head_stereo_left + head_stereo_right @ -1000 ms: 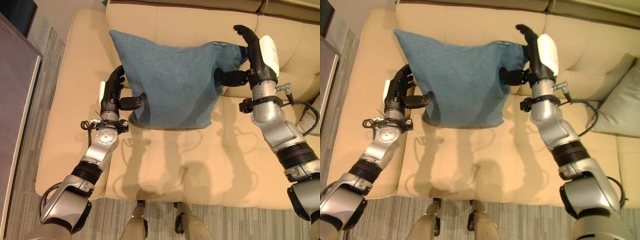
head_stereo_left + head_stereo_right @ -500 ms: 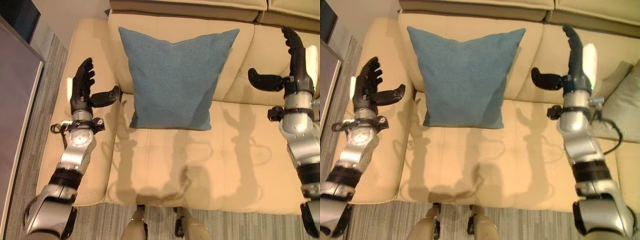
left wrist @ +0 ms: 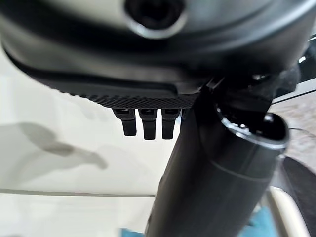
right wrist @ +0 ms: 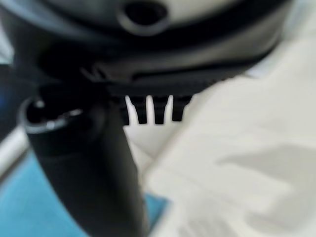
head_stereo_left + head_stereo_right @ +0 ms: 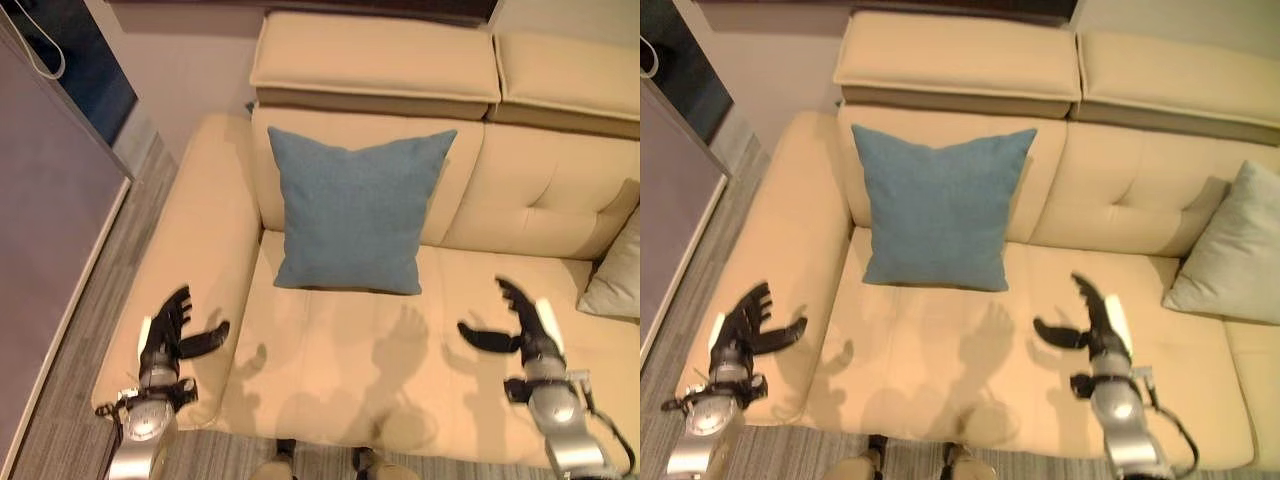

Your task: Pick up all the scattered cushions and arrange them neatly on the sofa.

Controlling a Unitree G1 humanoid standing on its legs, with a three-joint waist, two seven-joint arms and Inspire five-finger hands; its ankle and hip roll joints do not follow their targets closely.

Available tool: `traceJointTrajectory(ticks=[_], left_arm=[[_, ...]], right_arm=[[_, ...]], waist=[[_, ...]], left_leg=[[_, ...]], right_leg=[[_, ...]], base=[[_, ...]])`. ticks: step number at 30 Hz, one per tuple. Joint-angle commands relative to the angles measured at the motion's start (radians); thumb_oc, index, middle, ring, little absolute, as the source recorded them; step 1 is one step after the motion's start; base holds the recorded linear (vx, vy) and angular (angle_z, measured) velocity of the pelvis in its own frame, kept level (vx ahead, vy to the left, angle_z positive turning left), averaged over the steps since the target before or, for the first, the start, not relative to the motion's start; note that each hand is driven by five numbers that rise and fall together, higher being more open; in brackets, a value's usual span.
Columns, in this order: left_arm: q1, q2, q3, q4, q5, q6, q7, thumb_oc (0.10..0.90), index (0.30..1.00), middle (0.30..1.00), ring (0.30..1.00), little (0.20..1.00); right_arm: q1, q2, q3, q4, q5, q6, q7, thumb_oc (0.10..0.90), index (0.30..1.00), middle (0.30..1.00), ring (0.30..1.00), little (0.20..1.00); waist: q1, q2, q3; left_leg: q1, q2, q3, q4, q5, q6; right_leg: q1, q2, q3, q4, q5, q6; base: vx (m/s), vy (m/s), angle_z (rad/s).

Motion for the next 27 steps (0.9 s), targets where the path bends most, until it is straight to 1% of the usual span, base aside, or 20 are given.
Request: traceJointTrajectory(ticks=[1,3,4,5,6,8,13,21,22,25,26,27], left_arm=[[-0.039,0.038,0.011,0.054,0.061,-0.033,-0.047,0.8,0.9,0.9,0.9,0.9],[-0.016,0.027,-0.004,0.12,0.091,-0.021,-0.061,0.8,0.9,0.9,0.9,0.9],[-0.016,0.027,-0.004,0.12,0.091,-0.021,-0.061,0.8,0.9,0.9,0.9,0.9],[-0.002,0.014,-0.017,0.191,0.113,-0.008,-0.076,0.8,0.9,0.9,0.9,0.9],[0.003,0.012,-0.023,0.219,0.127,-0.006,-0.078,0.8,0.9,0.9,0.9,0.9],[0.005,0.008,-0.028,0.245,0.136,-0.003,-0.081,0.8,0.9,0.9,0.9,0.9],[-0.031,-0.024,-0.051,0.498,0.191,0.009,-0.062,0.8,0.9,0.9,0.9,0.9],[-0.073,-0.036,-0.079,0.605,0.212,0.009,-0.043,0.8,0.9,0.9,0.9,0.9],[-0.096,-0.033,-0.095,0.617,0.211,0.008,-0.034,0.8,0.9,0.9,0.9,0.9],[-0.133,-0.037,-0.119,0.626,0.21,0.009,-0.026,0.8,0.9,0.9,0.9,0.9],[-0.145,-0.039,-0.128,0.626,0.21,0.01,-0.025,0.8,0.9,0.9,0.9,0.9],[-0.153,-0.041,-0.132,0.63,0.212,0.01,-0.025,0.8,0.9,0.9,0.9,0.9]], right_arm=[[-0.042,-0.039,-0.023,0.001,-0.019,-0.063,-0.002,0.8,0.9,0.9,0.9,0.9],[-0.028,-0.01,-0.006,0.059,-0.006,-0.065,0.008,0.8,0.9,0.9,0.9,0.9],[-0.028,-0.01,-0.006,0.059,-0.006,-0.065,0.008,0.8,0.9,0.9,0.9,0.9],[-0.021,0.005,0.014,0.122,-0.008,-0.061,0.013,0.8,0.9,0.9,0.9,0.9],[-0.017,0.016,0.02,0.145,0.003,-0.061,0.018,0.8,0.9,0.9,0.9,0.9],[-0.015,0.021,0.026,0.159,0.007,-0.061,0.021,0.8,0.9,0.9,0.9,0.9],[-0.029,0.055,0.102,0.348,0.019,-0.061,0.028,0.8,0.9,0.9,0.9,0.9],[-0.041,0.081,0.125,0.449,0.061,-0.067,0.024,0.8,0.9,0.9,0.9,0.9],[-0.054,0.083,0.13,0.474,0.072,-0.069,0.014,0.8,0.9,0.9,0.9,0.9],[-0.077,0.081,0.138,0.52,0.082,-0.067,-0.001,0.8,0.9,0.9,0.9,0.9],[-0.088,0.08,0.14,0.533,0.084,-0.066,-0.005,0.8,0.9,0.9,0.9,0.9],[-0.104,0.08,0.146,0.54,0.081,-0.06,-0.013,0.8,0.9,0.9,0.9,0.9]], waist=[[0.003,-0.04,-0.126],[0.002,-0.039,-0.128],[0.002,-0.039,-0.127],[0.001,-0.039,-0.131],[-0.001,-0.038,-0.133],[-0.001,-0.037,-0.133],[-0.005,-0.038,-0.138],[-0.013,-0.032,-0.123],[-0.014,-0.034,-0.101],[-0.015,-0.042,-0.065],[-0.018,-0.049,-0.053],[-0.018,-0.055,-0.046]], left_leg=[[0.022,-0.017,0.027,0.003,-0.059,-0.009],[0.042,-0.017,0.028,0.003,-0.064,-0.004],[0.043,-0.017,0.028,0.003,-0.064,-0.004],[0.055,-0.015,0.026,0.003,-0.068,-0.001],[0.062,-0.014,0.027,0.003,-0.071,0.0],[0.069,-0.012,0.027,0.003,-0.073,0.001],[0.111,-0.003,0.025,0.003,-0.083,0.0],[0.124,0.015,0.016,0.003,-0.074,-0.01],[0.103,0.022,0.009,0.011,-0.057,-0.016],[0.032,0.024,0.003,0.092,-0.055,-0.025],[-0.001,0.02,0.01,0.145,-0.067,-0.028],[-0.013,0.015,0.017,0.18,-0.086,-0.029]], right_leg=[[0.056,-0.023,-0.02,0.007,-0.102,0.07],[0.078,-0.022,-0.018,0.007,-0.106,0.069],[0.078,-0.022,-0.018,0.007,-0.106,0.069],[0.093,-0.019,-0.014,0.007,-0.112,0.067],[0.1,-0.018,-0.011,0.007,-0.113,0.066],[0.106,-0.017,-0.01,0.007,-0.115,0.065],[0.146,-0.003,-0.001,0.007,-0.134,0.055],[0.16,0.014,0.003,0.007,-0.148,0.039],[0.155,0.02,0.004,0.007,-0.152,0.033],[0.144,0.013,-0.007,0.007,-0.151,0.025],[0.138,0.006,-0.011,0.007,-0.146,0.023],[0.13,0.0,-0.013,0.007,-0.138,0.021]], base=[[0.0,0.0,0.0],[0.0,0.0,0.0],[0.0,0.0,0.0],[0.0,0.0,0.0],[0.0,0.0,0.0],[0.0,0.0,0.0],[0.01,-0.047,0.01],[-0.04,-0.062,0.03],[-0.17,-0.083,0.14],[-0.2,-0.073,0.3],[-0.22,-0.037,0.38],[-0.22,-0.017,0.35]])
